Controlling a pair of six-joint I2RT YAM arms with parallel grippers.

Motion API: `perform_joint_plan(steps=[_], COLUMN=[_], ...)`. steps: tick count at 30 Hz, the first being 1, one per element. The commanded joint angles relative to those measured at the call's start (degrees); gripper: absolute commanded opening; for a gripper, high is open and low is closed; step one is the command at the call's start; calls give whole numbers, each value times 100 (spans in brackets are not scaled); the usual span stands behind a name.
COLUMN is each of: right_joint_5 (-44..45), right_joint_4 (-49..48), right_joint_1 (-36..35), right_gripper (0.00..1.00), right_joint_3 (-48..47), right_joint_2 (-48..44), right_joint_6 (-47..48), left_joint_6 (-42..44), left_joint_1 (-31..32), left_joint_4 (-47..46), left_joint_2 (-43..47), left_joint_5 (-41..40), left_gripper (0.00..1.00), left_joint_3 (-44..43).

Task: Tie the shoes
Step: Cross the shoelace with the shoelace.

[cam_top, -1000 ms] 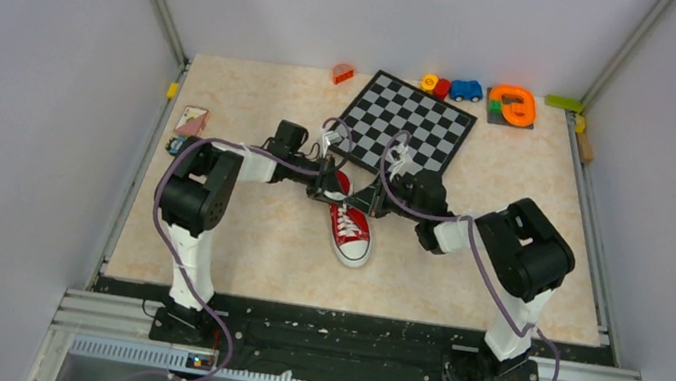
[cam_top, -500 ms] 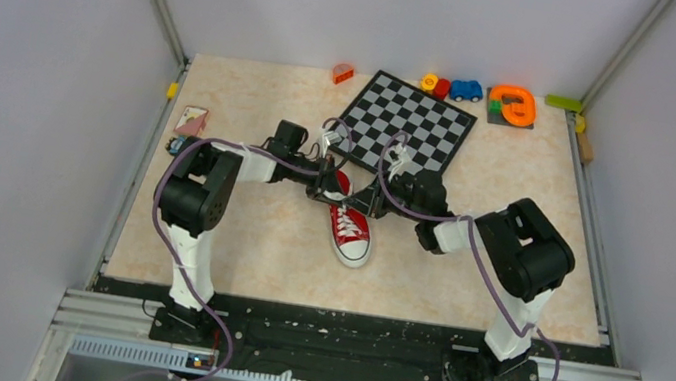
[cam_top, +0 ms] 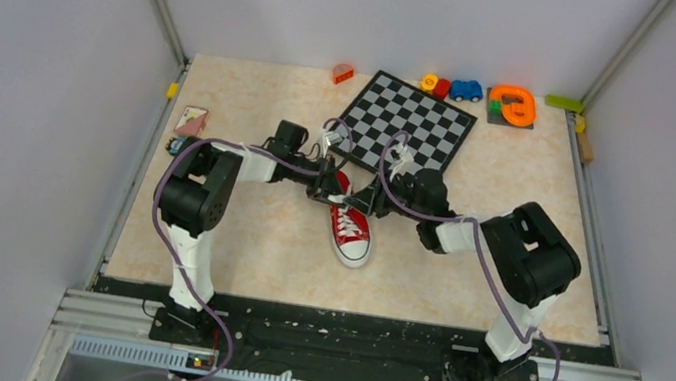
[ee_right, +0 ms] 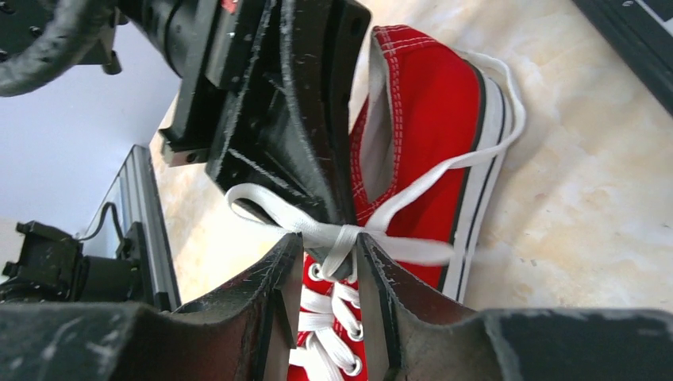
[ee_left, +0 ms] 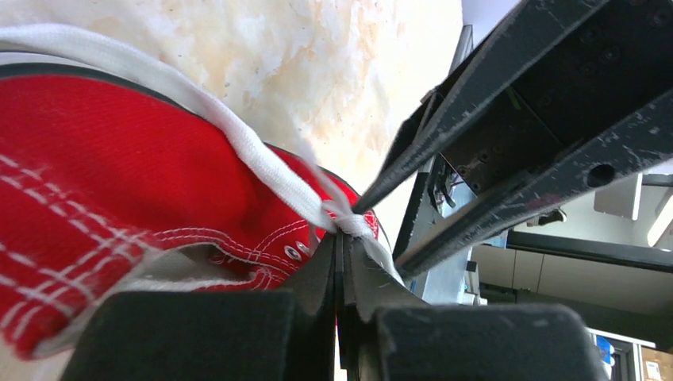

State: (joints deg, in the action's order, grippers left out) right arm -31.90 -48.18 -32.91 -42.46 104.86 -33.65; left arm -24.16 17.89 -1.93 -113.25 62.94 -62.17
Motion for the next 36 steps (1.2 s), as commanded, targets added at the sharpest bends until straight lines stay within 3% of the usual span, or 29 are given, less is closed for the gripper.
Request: perform_joint_plan(steps=[1,11,32,34,36], right_joint_5=[393,259,427,511,563], right_joint_4=[172,14,-270,-253,-269], right_joint_1=[-14,-14,409,459,512], right_gripper=[34,36,52,49,36], right_joint_3=[-87,-28,707,798,935], right_joint_2=[-330,-338,-890,-955,-1026], right_joint_6=[313,100,-360,-420,-456], left_joint_6=[-36,-36,6,27,66], left_joint_1=[66,66,66,61,65], left_joint_4=[123,123,119,146,167], left_joint_2=[162,98,-243,-233,-238], left_joint_5=[543,525,353,347,330], left_gripper=[0,0,0,0,0], left_joint_3=[-162,-183,-422,-439,-466])
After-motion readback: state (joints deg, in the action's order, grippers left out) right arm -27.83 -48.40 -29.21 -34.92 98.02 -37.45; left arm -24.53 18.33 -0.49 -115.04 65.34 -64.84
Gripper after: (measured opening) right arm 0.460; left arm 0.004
